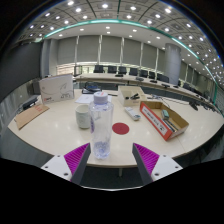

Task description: Pour water

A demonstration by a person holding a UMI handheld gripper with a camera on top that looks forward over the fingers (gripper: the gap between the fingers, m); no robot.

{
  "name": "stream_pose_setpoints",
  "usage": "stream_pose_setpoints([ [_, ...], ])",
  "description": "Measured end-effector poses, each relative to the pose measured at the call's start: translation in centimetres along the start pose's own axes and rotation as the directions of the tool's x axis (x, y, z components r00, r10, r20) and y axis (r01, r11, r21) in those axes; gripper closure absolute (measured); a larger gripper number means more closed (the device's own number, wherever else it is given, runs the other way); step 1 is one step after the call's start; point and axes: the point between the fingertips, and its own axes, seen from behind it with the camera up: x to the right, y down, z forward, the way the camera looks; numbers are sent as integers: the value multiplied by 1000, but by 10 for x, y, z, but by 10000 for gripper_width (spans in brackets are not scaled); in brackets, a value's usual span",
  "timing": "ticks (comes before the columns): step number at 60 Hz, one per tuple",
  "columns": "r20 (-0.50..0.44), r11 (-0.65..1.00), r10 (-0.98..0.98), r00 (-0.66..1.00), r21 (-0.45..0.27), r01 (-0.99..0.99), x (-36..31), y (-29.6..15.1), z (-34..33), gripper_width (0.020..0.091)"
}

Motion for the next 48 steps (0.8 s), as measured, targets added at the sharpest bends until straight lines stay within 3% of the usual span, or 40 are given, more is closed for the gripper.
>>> stream_pose_setpoints([
  [14, -28, 996, 45, 999, 84, -42, -30, -13, 70, 267],
  [22, -43, 992, 48, 998, 122, -42, -31, -21, 98, 472],
  [25, -55, 991, 46, 997, 128, -38, -30, -22, 103, 587],
  [30, -57, 988, 62, 996, 143, -53, -29, -25, 106, 617],
  [43, -79, 990, 42, 996, 135, -31, -24, -36, 102, 782],
  [48, -122, 990, -13, 992, 141, 30, -14, -51, 96, 782],
])
